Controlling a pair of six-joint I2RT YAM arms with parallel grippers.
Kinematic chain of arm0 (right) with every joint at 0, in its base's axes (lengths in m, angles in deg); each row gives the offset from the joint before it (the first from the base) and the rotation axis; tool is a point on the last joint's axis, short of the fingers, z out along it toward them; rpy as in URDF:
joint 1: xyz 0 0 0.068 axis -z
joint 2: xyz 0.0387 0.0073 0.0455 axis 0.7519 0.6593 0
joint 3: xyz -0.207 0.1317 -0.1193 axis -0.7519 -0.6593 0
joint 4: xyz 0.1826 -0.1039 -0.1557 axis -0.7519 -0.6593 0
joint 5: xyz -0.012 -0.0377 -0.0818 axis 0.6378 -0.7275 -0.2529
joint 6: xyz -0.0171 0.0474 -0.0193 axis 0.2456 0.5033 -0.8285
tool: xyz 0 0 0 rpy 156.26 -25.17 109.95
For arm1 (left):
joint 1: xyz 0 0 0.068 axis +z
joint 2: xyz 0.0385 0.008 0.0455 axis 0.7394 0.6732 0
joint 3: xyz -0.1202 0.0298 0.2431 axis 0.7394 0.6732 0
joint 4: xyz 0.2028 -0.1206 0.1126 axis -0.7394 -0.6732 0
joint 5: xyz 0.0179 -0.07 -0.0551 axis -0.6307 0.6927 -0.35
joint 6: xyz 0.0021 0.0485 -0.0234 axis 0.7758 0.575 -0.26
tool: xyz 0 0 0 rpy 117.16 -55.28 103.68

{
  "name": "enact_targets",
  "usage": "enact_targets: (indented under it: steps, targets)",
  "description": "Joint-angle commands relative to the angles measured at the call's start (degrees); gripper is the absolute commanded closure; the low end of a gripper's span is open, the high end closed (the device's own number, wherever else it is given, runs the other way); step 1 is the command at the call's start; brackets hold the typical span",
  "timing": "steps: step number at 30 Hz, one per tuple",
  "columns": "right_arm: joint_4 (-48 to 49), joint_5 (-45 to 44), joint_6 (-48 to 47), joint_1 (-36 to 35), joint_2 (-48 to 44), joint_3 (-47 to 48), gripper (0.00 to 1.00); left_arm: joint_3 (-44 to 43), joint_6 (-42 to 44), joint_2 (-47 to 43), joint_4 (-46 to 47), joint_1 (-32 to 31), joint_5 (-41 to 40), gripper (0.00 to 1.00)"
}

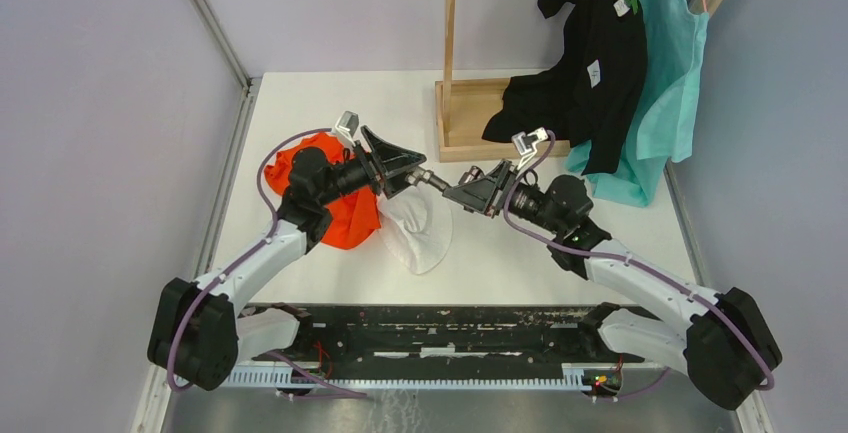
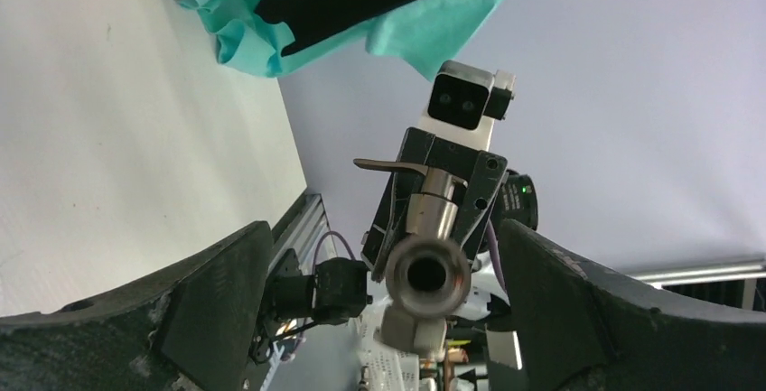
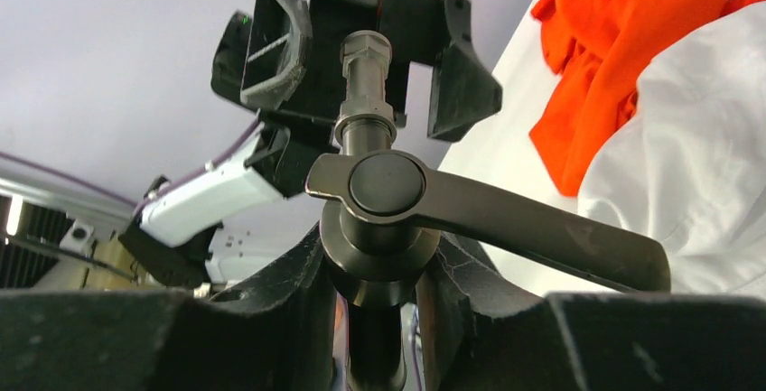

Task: Install the water faucets

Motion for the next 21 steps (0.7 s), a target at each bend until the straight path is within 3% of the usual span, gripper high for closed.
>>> enact_targets:
  steps: [1, 4, 9, 15, 21]
  targets:
    - [-6.0, 9.7, -3.9, 1.0, -2.6, 5.7, 1.00, -3.6, 4.9, 1.0, 3.7, 0.3, 9.0, 0.00]
    - [-6.1, 11.4, -3.3, 1.4, -2.1, 6.4, 1.00, -4.2, 4.7, 1.5, 4.9, 0.3, 11.5, 0.02]
    - [-3.3, 15.5, 0.6, 3.4, 0.4, 6.8, 1.00, -6.1, 7.0, 1.5, 2.7, 0.3, 17.0, 0.14]
    - [3.9, 19.5, 8.4, 6.4, 4.4, 6.5, 1.00, -9.6, 16.3, 0.0, -8.7, 0.3, 20.7, 0.11]
    - [6.7, 20.9, 11.3, 7.9, 6.0, 6.6, 1.00, -9.4, 16.9, 0.6, -9.4, 0.4, 22.7, 0.21]
